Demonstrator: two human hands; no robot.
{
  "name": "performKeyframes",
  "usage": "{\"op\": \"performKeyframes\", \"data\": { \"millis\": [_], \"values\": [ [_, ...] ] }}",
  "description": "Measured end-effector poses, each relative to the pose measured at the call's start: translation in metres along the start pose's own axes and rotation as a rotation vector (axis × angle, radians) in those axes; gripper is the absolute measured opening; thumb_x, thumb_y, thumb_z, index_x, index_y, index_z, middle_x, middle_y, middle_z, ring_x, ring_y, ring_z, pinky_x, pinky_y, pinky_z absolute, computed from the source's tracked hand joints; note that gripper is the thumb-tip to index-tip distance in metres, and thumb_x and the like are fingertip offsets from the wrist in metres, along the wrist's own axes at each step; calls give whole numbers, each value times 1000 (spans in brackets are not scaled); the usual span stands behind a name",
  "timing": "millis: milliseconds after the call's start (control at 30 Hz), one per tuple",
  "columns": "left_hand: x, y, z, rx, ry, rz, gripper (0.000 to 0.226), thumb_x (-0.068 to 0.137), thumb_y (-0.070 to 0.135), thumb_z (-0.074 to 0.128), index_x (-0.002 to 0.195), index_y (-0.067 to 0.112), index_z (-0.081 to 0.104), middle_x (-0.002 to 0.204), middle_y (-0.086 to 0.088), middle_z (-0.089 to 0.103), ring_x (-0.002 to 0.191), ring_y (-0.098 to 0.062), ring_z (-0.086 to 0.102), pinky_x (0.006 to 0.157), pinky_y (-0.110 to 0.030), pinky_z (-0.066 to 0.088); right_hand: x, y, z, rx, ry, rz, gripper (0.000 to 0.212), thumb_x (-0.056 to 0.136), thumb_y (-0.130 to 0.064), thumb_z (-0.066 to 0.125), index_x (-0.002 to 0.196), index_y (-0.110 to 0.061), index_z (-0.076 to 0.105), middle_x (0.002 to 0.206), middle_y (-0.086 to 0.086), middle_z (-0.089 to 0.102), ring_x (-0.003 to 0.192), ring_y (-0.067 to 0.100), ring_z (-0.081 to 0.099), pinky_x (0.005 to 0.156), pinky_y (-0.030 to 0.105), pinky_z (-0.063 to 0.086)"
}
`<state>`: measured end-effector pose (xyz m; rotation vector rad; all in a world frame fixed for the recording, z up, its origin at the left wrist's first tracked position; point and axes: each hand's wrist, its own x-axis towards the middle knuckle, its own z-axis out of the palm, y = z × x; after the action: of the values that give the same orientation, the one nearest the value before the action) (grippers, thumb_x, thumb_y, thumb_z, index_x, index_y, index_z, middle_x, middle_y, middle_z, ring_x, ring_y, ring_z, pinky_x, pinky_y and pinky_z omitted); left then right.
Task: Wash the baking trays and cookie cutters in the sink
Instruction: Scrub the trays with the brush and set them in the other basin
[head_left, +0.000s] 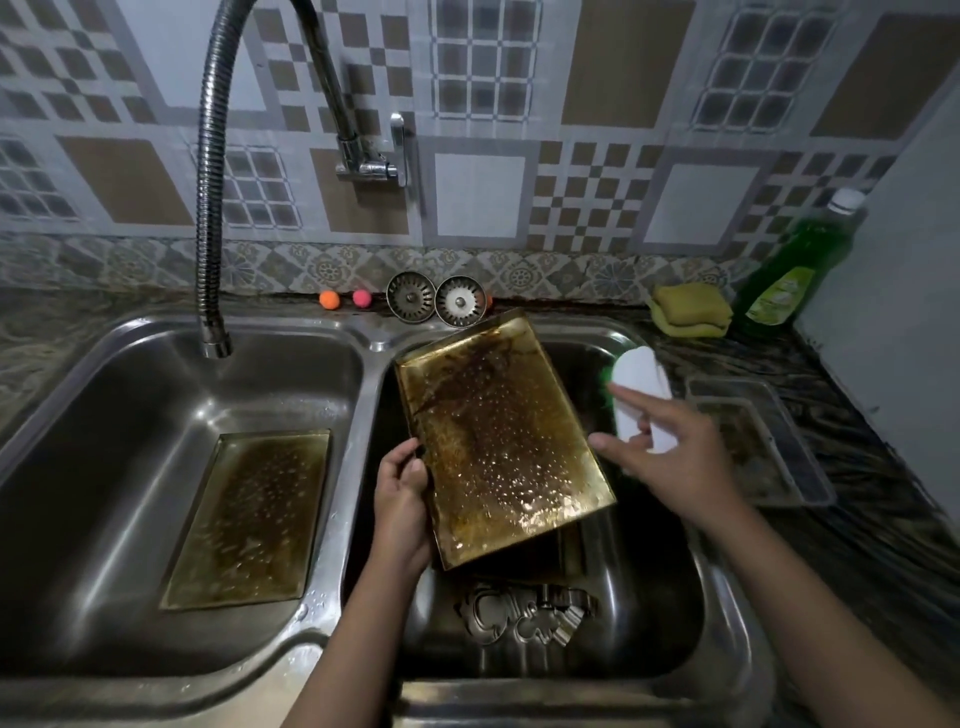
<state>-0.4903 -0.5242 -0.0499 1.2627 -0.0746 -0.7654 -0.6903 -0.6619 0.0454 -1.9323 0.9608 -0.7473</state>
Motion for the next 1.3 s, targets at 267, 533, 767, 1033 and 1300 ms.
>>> {"op": "performKeyframes", "data": {
  "millis": [267, 533, 767, 1033, 1300],
  "values": [
    [-9, 3, 9, -25, -168, -128, 22, 98, 13, 41, 113, 23, 55, 112, -11, 60, 97, -27, 59, 85, -48, 50, 0, 16, 19, 104, 26, 44, 36, 78, -11, 75, 105, -34, 69, 103, 25, 62, 92, 16, 63, 79, 9, 48],
    [-14, 14, 29, 92, -277, -118, 21, 96, 22, 48, 110, 13, 60, 117, -11, 64, 94, -12, 66, 73, -29, 52, -3, 23, 31, 64, 114, 26, 43, 79, -6, 69, 92, -47, 71, 84, 10, 64, 70, 6, 58, 66, 14, 50],
    [-36, 32, 65, 152, -638, -289, 52, 88, 66, 34, 125, 37, 58, 142, -3, 47, 129, -31, 43, 108, -58, 26, -14, 14, 46, -4, 55, -23, 35, 80, -4, 70, 103, -30, 73, 82, -5, 52, 70, 4, 57, 64, 5, 42],
    [-47, 37, 65, -45, -516, -188, 60, 86, 55, 33, 128, 18, 56, 128, -9, 60, 114, -26, 60, 79, -33, 52, -14, 1, 55, 317, -23, -39, 25, 73, -11, 79, 92, -27, 74, 88, -13, 67, 85, -7, 61, 66, 10, 46],
    [-44, 25, 37, -48, -474, 52, 36, 89, 0, 52, 119, 20, 58, 125, -10, 60, 100, -22, 64, 77, -35, 56, 11, 19, 45, 109, 14, 75, 85, 71, -26, 83, 143, -26, 38, 127, -8, 56, 113, 9, 56, 90, 26, 48]
  ]
}}
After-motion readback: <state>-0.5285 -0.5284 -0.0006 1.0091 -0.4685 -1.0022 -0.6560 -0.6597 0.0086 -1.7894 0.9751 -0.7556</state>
